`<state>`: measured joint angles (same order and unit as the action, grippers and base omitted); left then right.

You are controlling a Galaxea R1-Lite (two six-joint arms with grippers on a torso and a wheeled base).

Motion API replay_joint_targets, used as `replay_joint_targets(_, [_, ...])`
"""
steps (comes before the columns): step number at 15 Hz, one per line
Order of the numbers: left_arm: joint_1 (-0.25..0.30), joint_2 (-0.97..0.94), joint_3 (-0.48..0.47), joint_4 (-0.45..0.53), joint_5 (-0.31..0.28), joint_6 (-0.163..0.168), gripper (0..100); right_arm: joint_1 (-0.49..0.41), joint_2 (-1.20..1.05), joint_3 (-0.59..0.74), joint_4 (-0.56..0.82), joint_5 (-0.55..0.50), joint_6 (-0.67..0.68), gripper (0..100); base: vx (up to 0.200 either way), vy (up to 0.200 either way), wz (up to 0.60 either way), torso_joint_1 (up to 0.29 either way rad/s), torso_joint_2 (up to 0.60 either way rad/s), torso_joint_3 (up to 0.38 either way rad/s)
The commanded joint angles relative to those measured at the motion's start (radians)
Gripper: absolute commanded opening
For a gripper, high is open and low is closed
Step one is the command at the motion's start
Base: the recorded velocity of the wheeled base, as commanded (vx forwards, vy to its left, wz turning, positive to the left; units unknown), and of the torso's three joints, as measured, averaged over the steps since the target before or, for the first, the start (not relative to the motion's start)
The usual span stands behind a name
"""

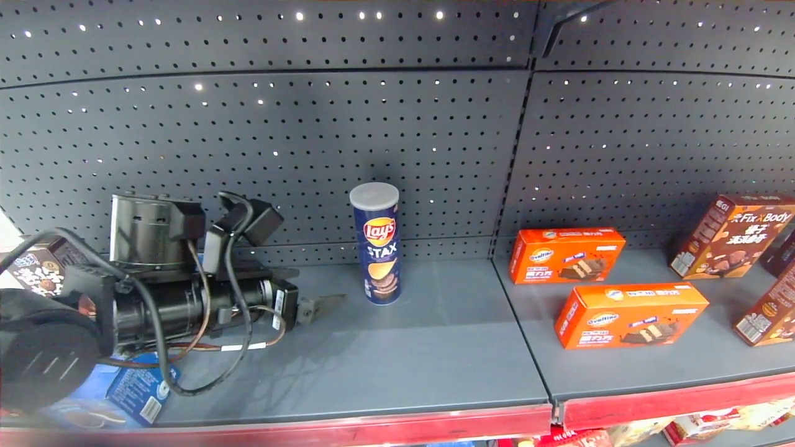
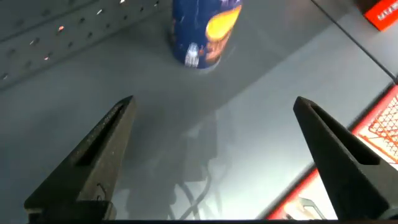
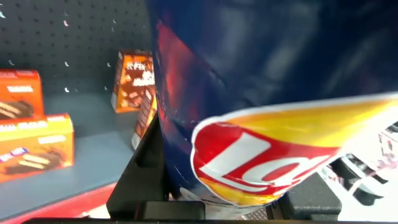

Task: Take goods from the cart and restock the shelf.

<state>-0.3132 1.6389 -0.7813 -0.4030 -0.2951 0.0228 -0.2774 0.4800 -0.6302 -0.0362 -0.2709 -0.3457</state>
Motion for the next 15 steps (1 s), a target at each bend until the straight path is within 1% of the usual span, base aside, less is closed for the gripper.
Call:
replay_joint_targets(1, [-0.066, 0.136, -0.105, -0.008, 0.008, -0.001, 100, 0.001, 0.012, 0.000, 0.002, 0.005, 0.024, 0, 0.000, 0.000, 0.00, 0.000, 0.00, 0.000])
replay_joint_targets(2, [-0.086, 0.160, -0.133, -0.008, 0.013, -0.001, 100, 0.004, 0.011, 0.006, 0.004, 0.007, 0.028, 0, 0.000, 0.000, 0.00, 0.000, 0.00, 0.000])
replay_joint_targets(3, [-0.118, 0.196, -0.162, -0.011, 0.036, -0.004, 100, 0.009, 0.011, 0.017, 0.007, 0.048, 0.030, 0, 0.000, 0.000, 0.00, 0.000, 0.00, 0.000])
replay_joint_targets(4, [-0.142, 0.219, -0.181, -0.025, 0.062, -0.027, 100, 0.009, 0.014, 0.017, 0.007, 0.094, 0.030, 0, 0.000, 0.000, 0.00, 0.000, 0.00, 0.000])
replay_joint_targets(5, [-0.170, 0.234, -0.208, -0.028, 0.077, -0.053, 100, 0.007, 0.022, 0.017, 0.007, 0.104, 0.030, 0, 0.000, 0.000, 0.00, 0.000, 0.00, 0.000])
replay_joint_targets(6, [-0.179, 0.251, -0.237, -0.028, 0.086, -0.076, 100, 0.007, 0.025, 0.021, 0.005, 0.104, 0.030, 0, 0.000, 0.000, 0.00, 0.000, 0.00, 0.000])
replay_joint_targets(7, [-0.181, 0.265, -0.259, -0.028, 0.097, -0.086, 100, 0.007, 0.023, 0.030, 0.001, 0.105, 0.030, 0, 0.000, 0.000, 0.00, 0.000, 0.00, 0.000])
replay_joint_targets(9, [-0.162, 0.294, -0.283, -0.028, 0.120, -0.086, 100, 0.007, 0.017, 0.030, 0.001, 0.099, 0.030, 0, 0.000, 0.000, 0.00, 0.000, 0.00, 0.000])
replay_joint_targets(11, [-0.144, 0.328, -0.332, -0.028, 0.129, -0.086, 100, 0.007, 0.015, 0.033, 0.002, 0.096, 0.030, 0, 0.000, 0.000, 0.00, 0.000, 0.00, 0.000])
replay_joint_targets(15, [-0.144, 0.374, -0.412, -0.028, 0.165, -0.086, 100, 0.001, -0.006, 0.037, 0.010, 0.091, 0.027, 0, 0.000, 0.000, 0.00, 0.000, 0.00, 0.000])
